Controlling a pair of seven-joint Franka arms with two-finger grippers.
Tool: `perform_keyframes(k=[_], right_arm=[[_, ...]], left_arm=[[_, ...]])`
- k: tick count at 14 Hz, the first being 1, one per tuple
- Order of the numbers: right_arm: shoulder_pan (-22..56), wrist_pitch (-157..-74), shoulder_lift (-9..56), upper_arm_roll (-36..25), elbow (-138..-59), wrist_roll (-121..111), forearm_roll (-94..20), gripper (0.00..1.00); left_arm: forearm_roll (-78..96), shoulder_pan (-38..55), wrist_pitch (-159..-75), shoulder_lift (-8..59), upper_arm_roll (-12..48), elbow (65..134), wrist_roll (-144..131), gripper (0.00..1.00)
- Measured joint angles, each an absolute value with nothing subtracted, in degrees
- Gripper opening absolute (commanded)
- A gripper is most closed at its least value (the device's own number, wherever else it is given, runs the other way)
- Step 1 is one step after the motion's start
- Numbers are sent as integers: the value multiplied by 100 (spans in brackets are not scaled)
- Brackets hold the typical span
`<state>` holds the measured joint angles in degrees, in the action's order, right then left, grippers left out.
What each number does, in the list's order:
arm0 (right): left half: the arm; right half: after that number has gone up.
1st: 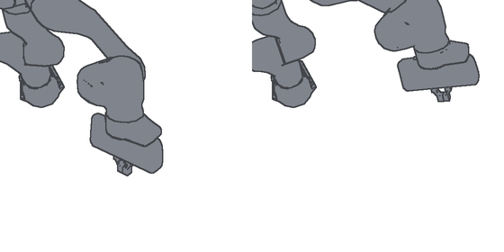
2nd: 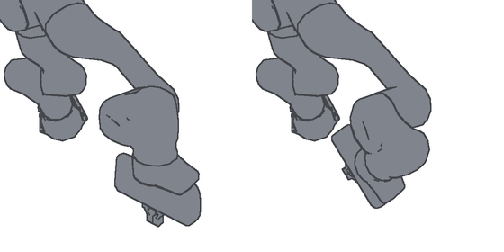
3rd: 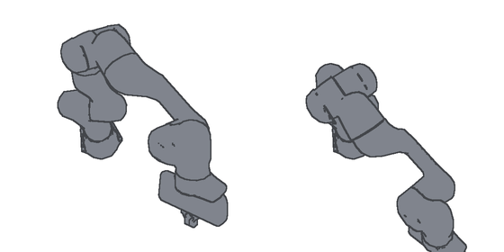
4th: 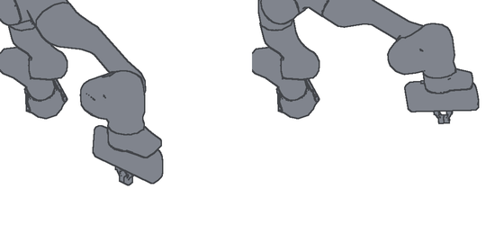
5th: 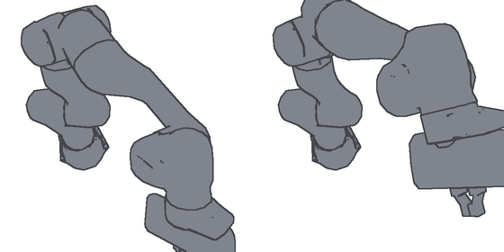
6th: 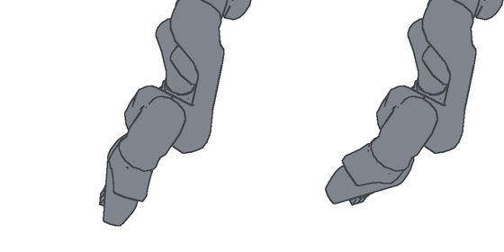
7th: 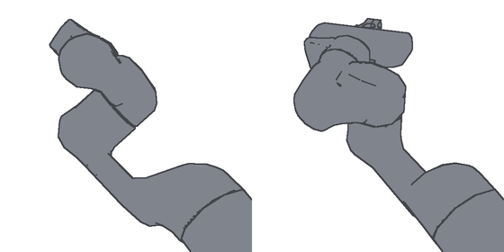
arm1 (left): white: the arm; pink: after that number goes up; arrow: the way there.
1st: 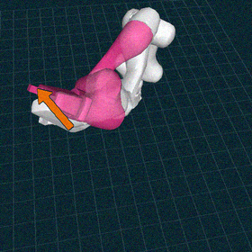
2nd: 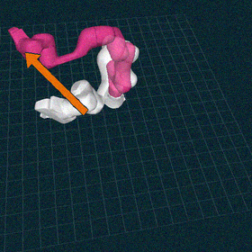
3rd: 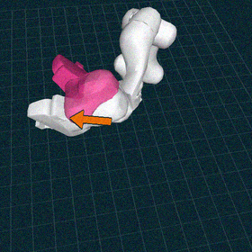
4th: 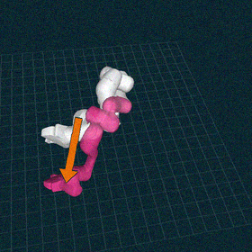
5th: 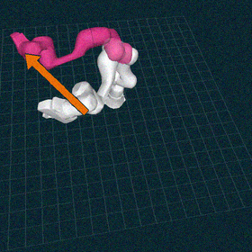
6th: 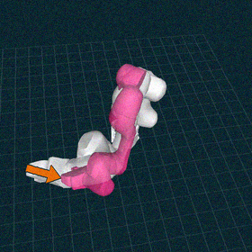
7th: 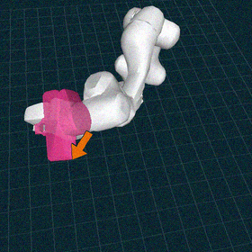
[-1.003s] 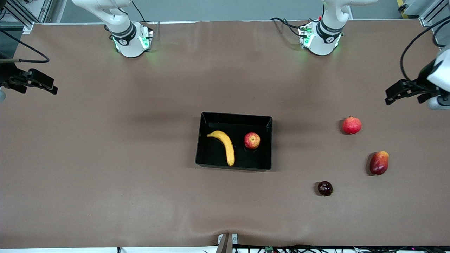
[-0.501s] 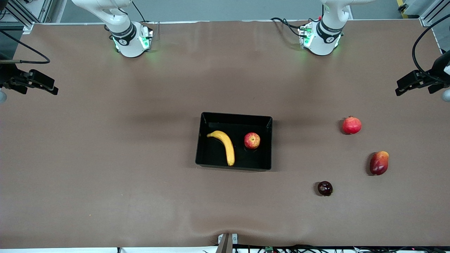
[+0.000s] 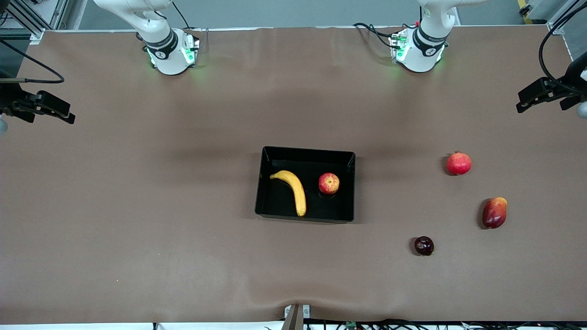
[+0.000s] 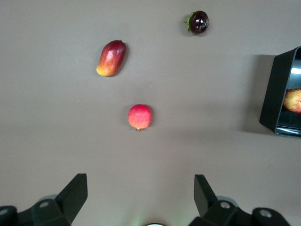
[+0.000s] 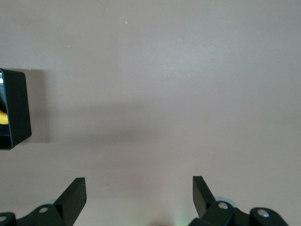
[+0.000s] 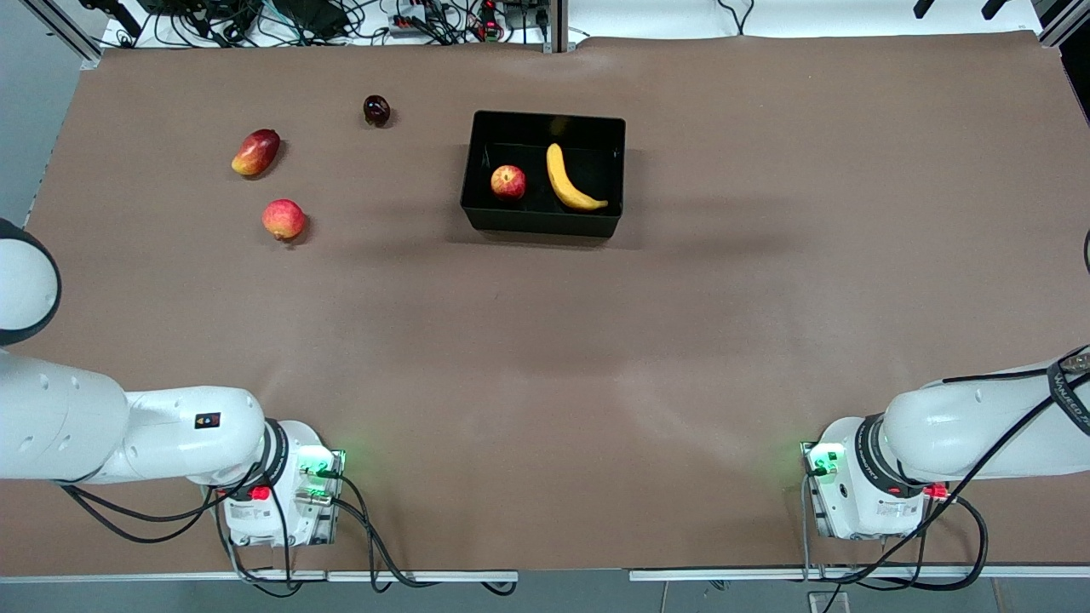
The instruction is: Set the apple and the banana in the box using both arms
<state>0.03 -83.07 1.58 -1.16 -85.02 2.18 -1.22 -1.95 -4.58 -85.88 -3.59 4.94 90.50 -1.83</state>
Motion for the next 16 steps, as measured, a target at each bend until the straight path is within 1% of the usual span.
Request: perform_keyframes(k=[11, 16], right_arm=[[3, -8306, 158, -117, -8502, 218, -122, 100], [3, -8293, 158, -120, -8502, 218, -122, 100]], left_arm=[[-195, -417, -8541, -349, 556, 8966, -180, 100], [-195, -390, -8391, -336, 725, 8965, -179, 100]])
